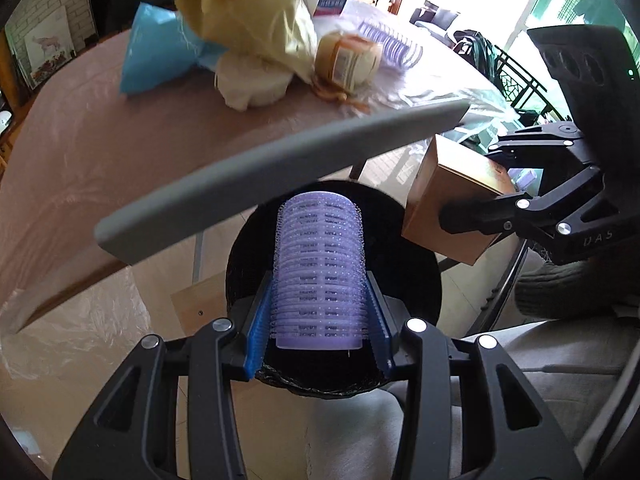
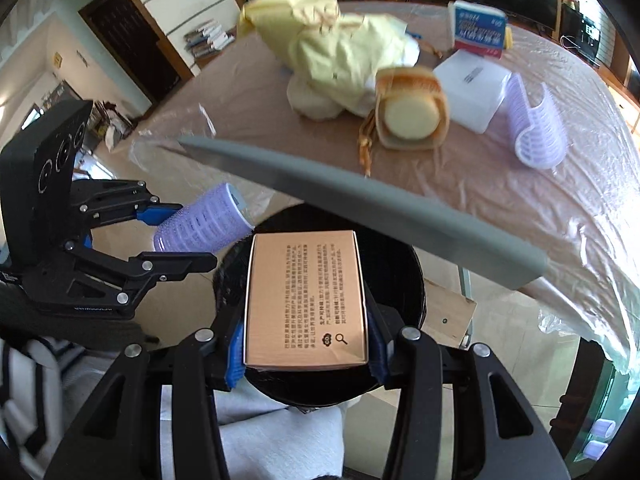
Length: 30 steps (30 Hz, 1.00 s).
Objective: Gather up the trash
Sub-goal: 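Carry the cylinder and the brown box over the black trash bin with both tools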
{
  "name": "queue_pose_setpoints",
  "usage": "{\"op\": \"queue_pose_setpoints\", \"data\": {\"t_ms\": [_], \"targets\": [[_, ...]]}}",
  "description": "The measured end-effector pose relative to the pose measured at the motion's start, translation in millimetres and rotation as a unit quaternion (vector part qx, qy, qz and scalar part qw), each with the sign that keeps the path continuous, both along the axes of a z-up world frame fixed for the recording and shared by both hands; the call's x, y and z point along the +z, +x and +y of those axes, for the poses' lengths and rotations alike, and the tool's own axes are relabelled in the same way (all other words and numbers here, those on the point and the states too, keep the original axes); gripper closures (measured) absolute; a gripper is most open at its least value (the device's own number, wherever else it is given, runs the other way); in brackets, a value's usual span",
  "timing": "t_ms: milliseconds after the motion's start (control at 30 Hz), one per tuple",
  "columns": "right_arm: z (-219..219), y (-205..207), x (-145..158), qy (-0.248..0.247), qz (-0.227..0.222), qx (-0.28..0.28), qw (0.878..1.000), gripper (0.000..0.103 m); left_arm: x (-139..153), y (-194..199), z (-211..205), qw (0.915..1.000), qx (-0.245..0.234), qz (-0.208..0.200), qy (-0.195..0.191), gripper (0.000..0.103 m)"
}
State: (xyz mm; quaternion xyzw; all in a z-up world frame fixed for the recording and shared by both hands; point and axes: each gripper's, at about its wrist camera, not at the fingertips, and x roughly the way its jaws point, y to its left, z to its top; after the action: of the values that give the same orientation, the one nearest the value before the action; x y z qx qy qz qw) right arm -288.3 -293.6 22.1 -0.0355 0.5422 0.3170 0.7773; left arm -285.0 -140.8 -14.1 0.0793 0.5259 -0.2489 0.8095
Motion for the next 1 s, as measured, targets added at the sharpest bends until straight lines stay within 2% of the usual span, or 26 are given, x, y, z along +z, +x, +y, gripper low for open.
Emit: {"op": "queue_pose_setpoints", "data": {"t_ms": [300,500,1000], "targets": [[4.1,4.9,-26.1,-0.028,0.012,-0.006,1.0,0.057,-35.7,4.2,-5.7,0.9993,-0.012,0.024,0.026,0.059],[4.8,-6.6,-42.8,-0.04,0.017,-0.022,0.999,0.057,-54.6,8.8,-10.6,0.9982,-0.017,0.034,0.046,0.059],[9.3,-4.8,-68.6,-0.064,0.038,-0.052,0.996,0.057,-85.3,17.0,-18.9,0.9944,-0.04,0.045,0.087,0.059]]}}
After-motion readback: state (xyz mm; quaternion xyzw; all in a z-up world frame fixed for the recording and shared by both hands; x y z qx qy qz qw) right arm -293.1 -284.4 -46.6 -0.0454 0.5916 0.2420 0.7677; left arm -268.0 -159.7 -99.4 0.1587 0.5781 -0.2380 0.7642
